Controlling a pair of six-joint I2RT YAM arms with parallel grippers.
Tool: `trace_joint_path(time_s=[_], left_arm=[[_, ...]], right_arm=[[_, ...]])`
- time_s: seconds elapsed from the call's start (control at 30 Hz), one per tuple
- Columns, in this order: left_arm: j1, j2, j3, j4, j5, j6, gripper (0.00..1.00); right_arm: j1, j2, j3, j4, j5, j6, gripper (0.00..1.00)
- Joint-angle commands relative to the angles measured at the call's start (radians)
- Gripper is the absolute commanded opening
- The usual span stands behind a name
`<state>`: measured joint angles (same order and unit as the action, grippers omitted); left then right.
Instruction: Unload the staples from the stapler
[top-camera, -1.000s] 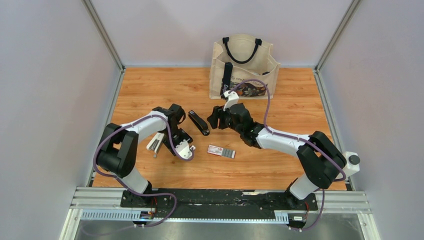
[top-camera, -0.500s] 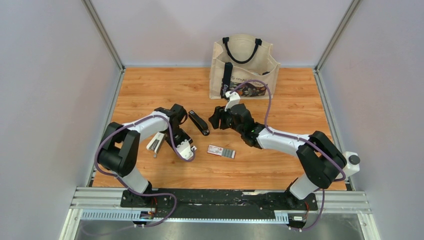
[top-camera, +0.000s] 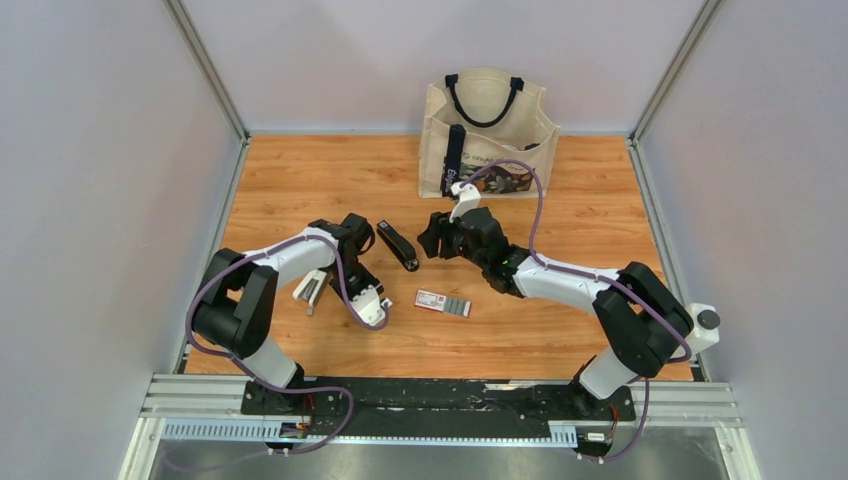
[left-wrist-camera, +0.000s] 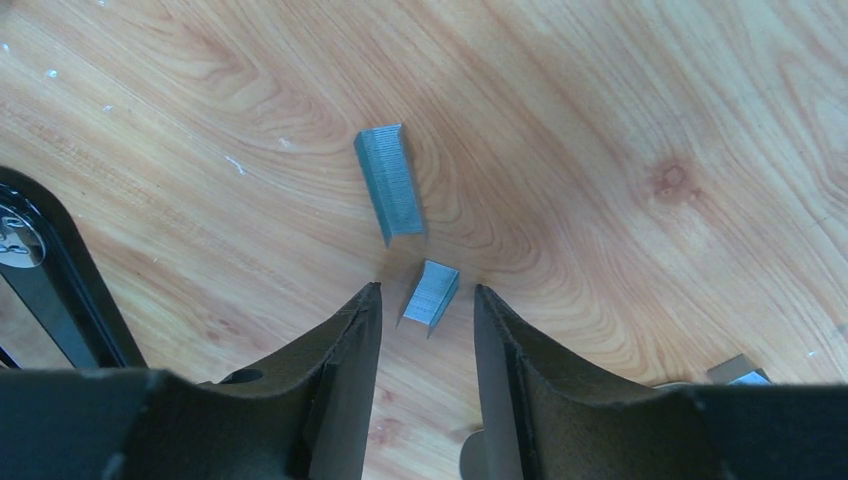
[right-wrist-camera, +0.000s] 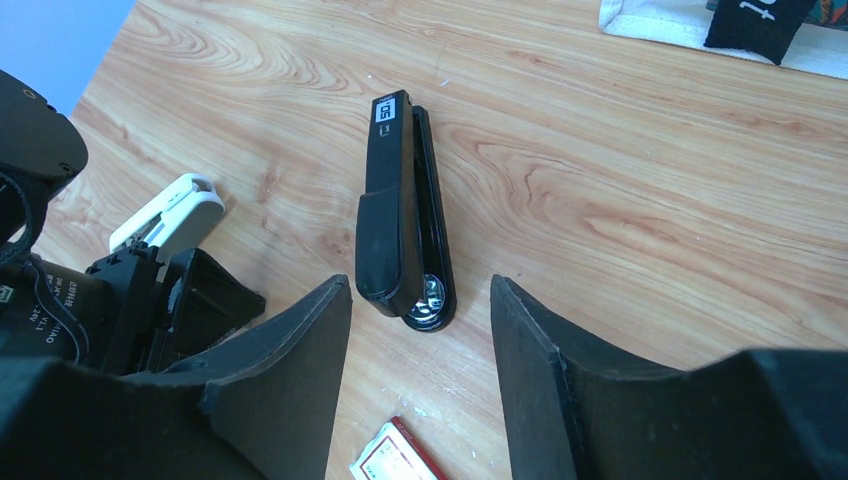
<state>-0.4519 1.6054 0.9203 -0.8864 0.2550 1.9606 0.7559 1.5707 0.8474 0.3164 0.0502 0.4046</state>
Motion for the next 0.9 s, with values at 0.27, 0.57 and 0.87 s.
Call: trace_joint_path(time_s=[0.27, 0.57, 0.87], left_arm=[[-0.025, -0.027, -0.031, -0.006, 0.043, -0.034, 0.4], [-0.037, -0.018, -0.032, 0.012, 0.035, -0.048, 0.33], [-0.056, -0.002, -0.024, 0.038, 0.026, -0.106, 0.28]], right_arm=[[-0.006, -0.024, -0.008, 0.05, -0.007, 0.01, 0.56], [-0.009, -0.024, -0.013, 0.056, -0.01, 0.013, 0.54], [-0.015, -0.021, -0.014, 0.062, -0.024, 0.011, 0.54]])
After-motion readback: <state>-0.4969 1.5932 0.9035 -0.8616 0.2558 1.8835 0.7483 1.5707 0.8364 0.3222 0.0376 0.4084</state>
